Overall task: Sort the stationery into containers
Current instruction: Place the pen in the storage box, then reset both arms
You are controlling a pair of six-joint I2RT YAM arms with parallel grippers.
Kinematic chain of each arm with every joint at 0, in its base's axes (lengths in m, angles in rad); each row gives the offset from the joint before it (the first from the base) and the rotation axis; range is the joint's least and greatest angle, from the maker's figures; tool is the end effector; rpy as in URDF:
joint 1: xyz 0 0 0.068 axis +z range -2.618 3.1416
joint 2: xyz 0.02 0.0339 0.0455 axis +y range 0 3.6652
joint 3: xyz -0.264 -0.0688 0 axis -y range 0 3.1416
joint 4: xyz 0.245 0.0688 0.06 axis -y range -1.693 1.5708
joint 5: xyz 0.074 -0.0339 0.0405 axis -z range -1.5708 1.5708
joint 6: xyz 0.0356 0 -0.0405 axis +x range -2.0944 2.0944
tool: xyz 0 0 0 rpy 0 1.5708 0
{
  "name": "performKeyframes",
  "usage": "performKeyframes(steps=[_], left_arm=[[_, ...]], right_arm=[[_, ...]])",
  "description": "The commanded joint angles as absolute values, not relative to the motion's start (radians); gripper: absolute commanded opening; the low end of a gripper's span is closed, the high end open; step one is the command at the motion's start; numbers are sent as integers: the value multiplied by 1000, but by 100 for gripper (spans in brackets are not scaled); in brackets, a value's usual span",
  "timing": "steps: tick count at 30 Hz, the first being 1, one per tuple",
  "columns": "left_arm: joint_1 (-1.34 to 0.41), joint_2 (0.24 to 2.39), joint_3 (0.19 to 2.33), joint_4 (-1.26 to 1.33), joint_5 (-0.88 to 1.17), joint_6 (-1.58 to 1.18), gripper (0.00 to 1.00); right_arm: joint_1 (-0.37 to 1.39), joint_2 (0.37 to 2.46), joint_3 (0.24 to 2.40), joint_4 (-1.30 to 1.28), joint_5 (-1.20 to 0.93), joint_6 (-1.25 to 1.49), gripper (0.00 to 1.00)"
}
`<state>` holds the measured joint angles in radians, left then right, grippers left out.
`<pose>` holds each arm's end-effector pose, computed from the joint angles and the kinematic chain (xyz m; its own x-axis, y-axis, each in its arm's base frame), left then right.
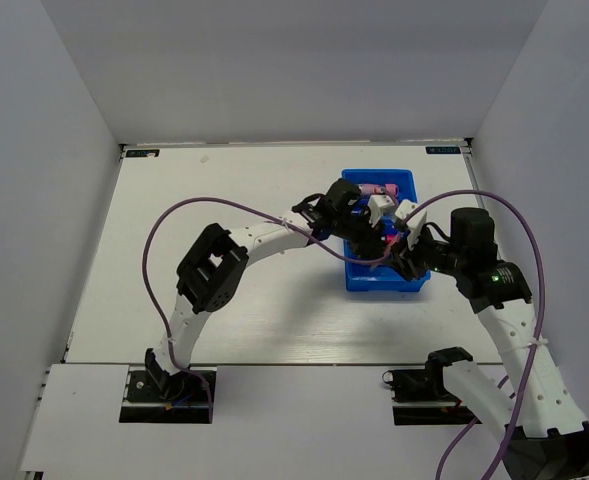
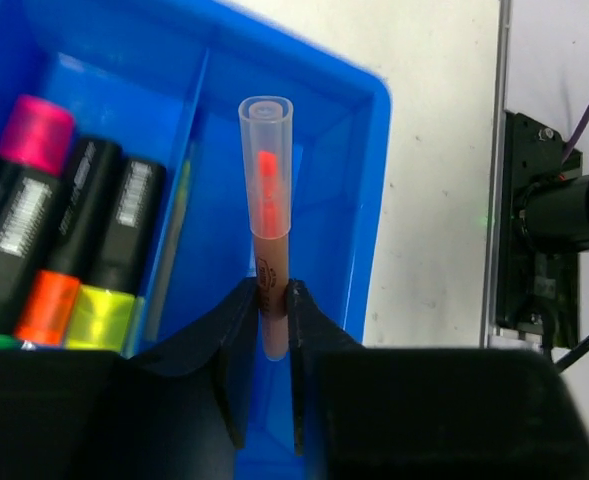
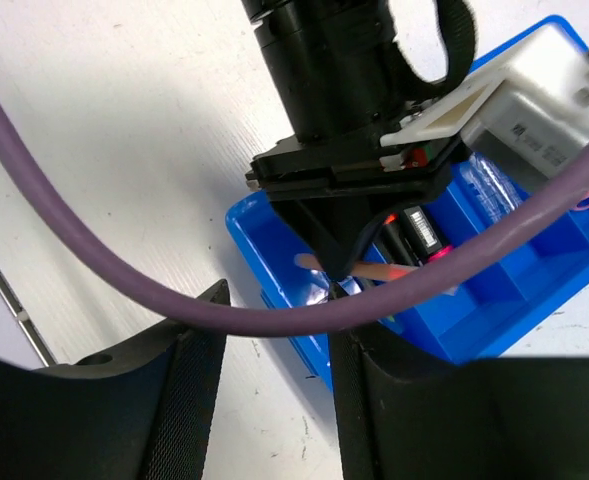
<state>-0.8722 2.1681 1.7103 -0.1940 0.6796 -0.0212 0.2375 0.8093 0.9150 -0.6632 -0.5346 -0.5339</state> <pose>0.3016 -0.3939 0.2156 -0.4095 0.4619 -0.7867 0.9085 0.1275 -0.3980 0.1551 0.0562 0.3347 -0.1258 -0.4810 -0.8677 -0.7977 0.5690 -0.1998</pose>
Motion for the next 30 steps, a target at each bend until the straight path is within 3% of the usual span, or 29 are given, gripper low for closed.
performKeyframes(steps=[1, 2, 7, 9, 11, 12, 13, 15, 16, 21, 22, 24, 25, 26, 28, 29, 30], left_arm=[[-876, 2161, 1739, -247, 677, -8, 30], [-876, 2164, 1741, -259, 670, -8, 39], [-879, 2149, 1736, -268, 624, 21, 58], [-881, 2143, 1733, -265, 612, 23, 60], [-879, 2132, 1738, -255, 612, 17, 54], [-880, 2131, 1741, -249, 611, 9, 35], [-881, 2125, 1744, -247, 614, 8, 23], [-880, 2122, 1762, -242, 617, 11, 5], [-881, 2115, 1770, -232, 618, -36, 3], [-873, 2027, 1680, -135, 551, -124, 3], [-865, 1987, 1658, -55, 508, -158, 12], [-850, 1919, 1568, -5, 456, -221, 18], [-841, 1873, 1546, 20, 434, -245, 34], [-822, 1794, 1528, 21, 369, -347, 44], [-781, 1703, 1427, 6, 273, -414, 64], [-769, 1637, 1373, 6, 197, -522, 100], [-721, 1605, 1326, -83, 184, -549, 100]], right_arm=[[229, 801, 954, -672, -552, -526, 48], [230, 799, 953, -672, -552, -526, 48], [222, 796, 956, -678, -557, -529, 48], [224, 799, 957, -680, -560, -531, 48], [222, 796, 962, -686, -568, -534, 48], [222, 798, 962, -692, -572, -537, 43], [222, 798, 968, -701, -578, -537, 28], [222, 798, 979, -710, -603, -545, 8], [219, 798, 994, -722, -617, -549, 0], [219, 798, 1043, -810, -693, -595, 0], [219, 793, 1060, -833, -698, -601, 3], [219, 798, 1071, -879, -693, -648, 23], [219, 793, 1072, -887, -681, -661, 32], [221, 793, 1063, -890, -667, -670, 58], [224, 775, 1048, -867, -577, -673, 90], [222, 763, 1039, -848, -513, -646, 90], [221, 758, 1011, -737, -465, -559, 90]])
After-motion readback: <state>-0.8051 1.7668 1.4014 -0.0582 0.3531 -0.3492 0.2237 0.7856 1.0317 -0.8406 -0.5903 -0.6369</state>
